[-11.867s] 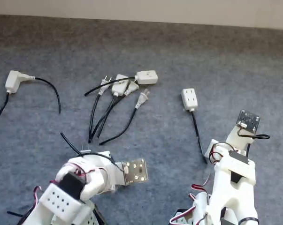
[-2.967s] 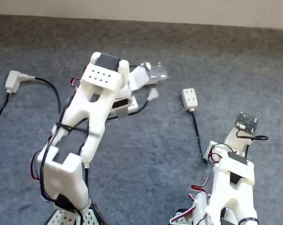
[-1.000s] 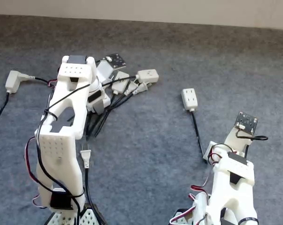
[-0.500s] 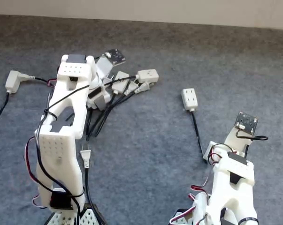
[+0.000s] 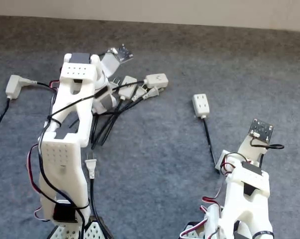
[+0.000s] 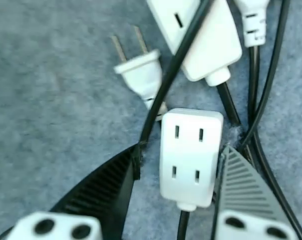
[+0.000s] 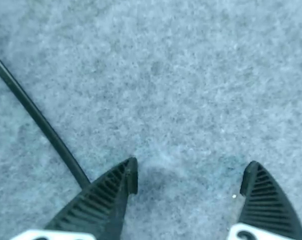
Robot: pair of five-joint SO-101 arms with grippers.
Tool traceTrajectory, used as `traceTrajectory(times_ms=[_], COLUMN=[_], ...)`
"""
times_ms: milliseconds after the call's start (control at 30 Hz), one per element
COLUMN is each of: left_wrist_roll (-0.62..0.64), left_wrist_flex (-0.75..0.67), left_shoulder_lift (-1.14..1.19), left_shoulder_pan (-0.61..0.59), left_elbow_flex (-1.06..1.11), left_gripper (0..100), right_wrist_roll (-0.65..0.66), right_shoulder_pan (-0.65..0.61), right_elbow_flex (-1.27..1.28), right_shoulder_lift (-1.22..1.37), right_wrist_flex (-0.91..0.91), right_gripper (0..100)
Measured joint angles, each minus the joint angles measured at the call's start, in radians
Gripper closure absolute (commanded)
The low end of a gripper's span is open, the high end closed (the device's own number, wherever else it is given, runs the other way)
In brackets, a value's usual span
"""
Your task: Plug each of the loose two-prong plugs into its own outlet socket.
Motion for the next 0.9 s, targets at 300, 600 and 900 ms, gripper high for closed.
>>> traceTrajectory(times_ms=[300, 600, 900], left_wrist_roll=[0.002, 0.002, 0.008], left_wrist_flex=[0.000, 0.002, 0.318], left_shoulder_lift=[0.071, -0.032, -0.267], left_shoulder_pan=[0.002, -0.003, 0.158], left_elbow_flex=[0.000, 0.000, 0.006], left_gripper=[92, 100, 100], right_wrist_roll=[0.000, 0.000, 0.000], right_shoulder_pan=[0.000, 0.000, -0.002], right_elbow_flex=[0.000, 0.000, 0.000], right_shoulder_lift=[0.000, 0.000, 0.000], right_wrist_flex=[0.000, 0.000, 0.000], right_gripper=[67.5, 67.5, 67.5])
